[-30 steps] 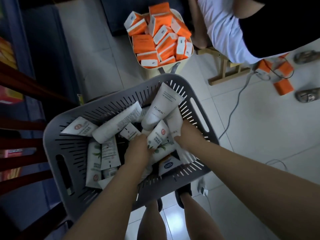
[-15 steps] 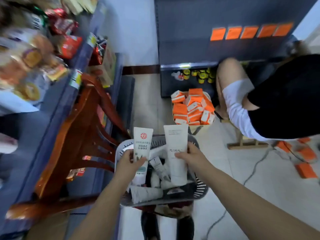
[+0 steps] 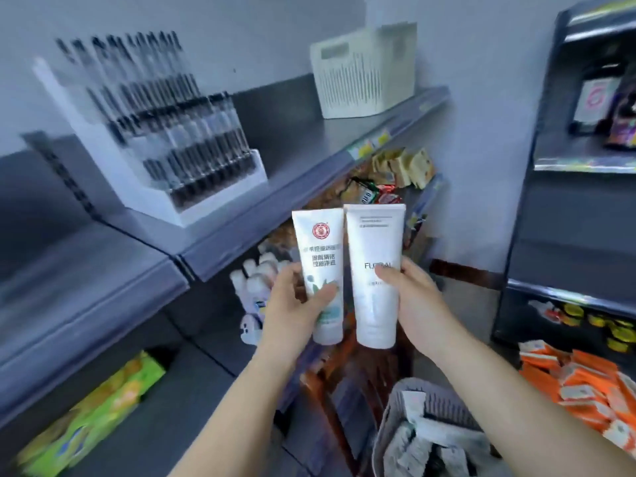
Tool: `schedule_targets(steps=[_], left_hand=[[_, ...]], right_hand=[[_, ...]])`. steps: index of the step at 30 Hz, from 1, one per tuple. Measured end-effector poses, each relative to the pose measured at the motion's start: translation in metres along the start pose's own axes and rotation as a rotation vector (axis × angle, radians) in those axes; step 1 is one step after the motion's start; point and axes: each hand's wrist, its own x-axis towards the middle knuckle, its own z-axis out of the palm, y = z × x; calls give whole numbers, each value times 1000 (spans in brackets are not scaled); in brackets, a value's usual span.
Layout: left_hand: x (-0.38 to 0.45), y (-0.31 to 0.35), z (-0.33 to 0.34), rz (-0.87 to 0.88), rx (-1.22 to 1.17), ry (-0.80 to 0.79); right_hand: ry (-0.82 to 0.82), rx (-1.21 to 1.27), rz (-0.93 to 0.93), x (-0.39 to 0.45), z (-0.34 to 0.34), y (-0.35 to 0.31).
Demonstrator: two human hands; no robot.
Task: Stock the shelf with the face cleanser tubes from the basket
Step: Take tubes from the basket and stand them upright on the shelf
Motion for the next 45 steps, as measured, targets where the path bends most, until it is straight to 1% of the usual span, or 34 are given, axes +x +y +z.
schedule_targets(steps=[4, 9, 12, 15, 20, 27, 35, 41, 45], left_hand=[[-14, 50, -60, 83, -49, 105], [-38, 91, -133, 207, -42, 205], [-53, 104, -173, 272, 9, 287], [-70, 109, -208, 299, 53, 372], [-94, 111, -242, 310, 64, 476], [-125, 109, -275, 294, 53, 692], [-142, 104, -290, 267, 54, 817], [-145, 100, -298, 227, 99, 882], [-146, 98, -305, 190, 113, 923]], right_hand=[[-130, 79, -74, 2, 68, -28], [-355, 179, -135, -8, 146, -52], [-482, 212, -151, -17, 192, -52], [-616, 213, -164, -25, 234, -49], [-752, 150, -150, -23, 279, -46], [-896, -7, -125, -5, 320, -27], [-1058, -67, 22, 11, 335, 1], [-1077, -60, 75, 17, 334, 13], [-1070, -123, 26, 18, 333, 11]])
